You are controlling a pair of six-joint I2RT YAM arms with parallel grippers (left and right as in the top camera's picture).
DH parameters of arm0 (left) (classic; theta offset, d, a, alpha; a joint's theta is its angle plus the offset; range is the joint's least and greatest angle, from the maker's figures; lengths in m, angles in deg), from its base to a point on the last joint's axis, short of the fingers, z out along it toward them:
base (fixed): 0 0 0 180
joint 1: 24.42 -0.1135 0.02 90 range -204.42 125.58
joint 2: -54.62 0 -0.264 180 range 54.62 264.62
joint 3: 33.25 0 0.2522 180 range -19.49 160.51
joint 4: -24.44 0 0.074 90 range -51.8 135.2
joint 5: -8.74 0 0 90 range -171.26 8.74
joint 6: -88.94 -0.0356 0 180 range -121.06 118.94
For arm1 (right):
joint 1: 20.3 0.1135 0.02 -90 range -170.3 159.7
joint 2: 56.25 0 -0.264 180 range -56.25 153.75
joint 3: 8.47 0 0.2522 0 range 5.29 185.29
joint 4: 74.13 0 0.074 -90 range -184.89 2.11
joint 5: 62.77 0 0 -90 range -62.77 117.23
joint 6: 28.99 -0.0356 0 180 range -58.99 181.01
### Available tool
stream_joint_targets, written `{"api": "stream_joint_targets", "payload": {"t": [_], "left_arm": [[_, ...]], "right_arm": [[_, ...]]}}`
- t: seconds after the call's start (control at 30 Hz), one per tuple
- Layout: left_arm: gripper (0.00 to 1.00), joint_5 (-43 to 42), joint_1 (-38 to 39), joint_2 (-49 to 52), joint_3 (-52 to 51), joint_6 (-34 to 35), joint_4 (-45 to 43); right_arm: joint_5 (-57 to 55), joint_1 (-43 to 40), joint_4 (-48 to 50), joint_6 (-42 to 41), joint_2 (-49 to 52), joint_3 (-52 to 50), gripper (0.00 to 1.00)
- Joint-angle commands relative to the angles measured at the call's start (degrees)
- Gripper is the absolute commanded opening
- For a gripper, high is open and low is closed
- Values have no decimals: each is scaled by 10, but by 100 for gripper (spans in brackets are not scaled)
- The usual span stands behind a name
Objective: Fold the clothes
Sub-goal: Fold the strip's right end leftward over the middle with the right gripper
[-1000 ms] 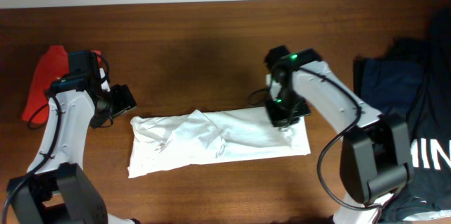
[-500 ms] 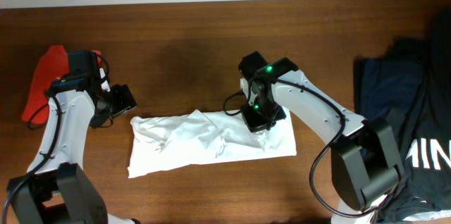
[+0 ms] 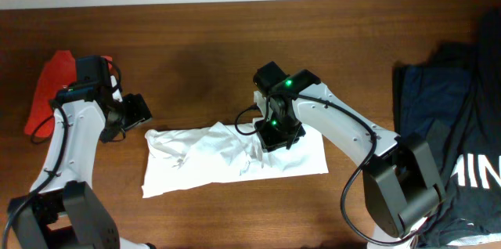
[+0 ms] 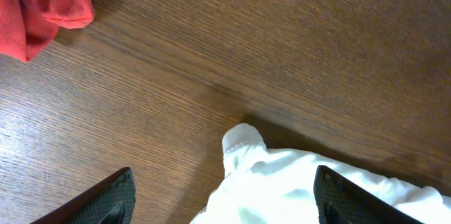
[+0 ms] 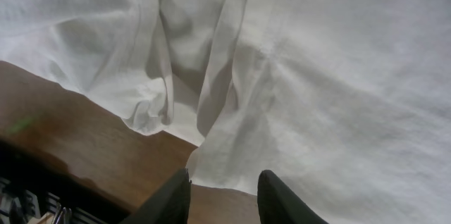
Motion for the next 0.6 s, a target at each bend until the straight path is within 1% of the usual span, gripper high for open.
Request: {"api": "stream_joint_targets", "payload": {"t": [0.0,0.03,0.1,0.13,0.2,0.27,0.3,0.33,0.4,0.5,0.57], "left_arm": [[81,-4,-3,-10,7,-3,3],[81,-4,-3,-10,7,-3,5],[81,-4,-3,-10,7,-3,12],[85,-4,-3,-10,7,-3,16],[86,-4,-3,-10,5,-3,22],[87,-4,-3,-5,2,-3,41],[93,-4,-3,-1,-2,-12,53],[96,-4,-3,3,-13,-31,55],[98,-5,-3,10,-34,-60,54],[97,-34,-3,30,-72,-127,42],[98,-34,-3,42,-83,-161,34]], "right_arm": [[-31,5,0,2,6,5,36],[-51,5,0,2,6,5,38],[-48,5,-3,2,6,4,39],[-46,11,-4,2,6,0,40],[-68,13,-1,-7,6,-6,39],[-139,7,-9,-75,6,-9,39],[-169,-3,-14,-102,6,-9,39],[-174,-16,-17,-106,6,-9,40],[-173,-42,-27,-106,6,-9,41],[-173,-75,-46,-103,6,-9,43],[-173,-81,-47,-100,6,-9,45]]}}
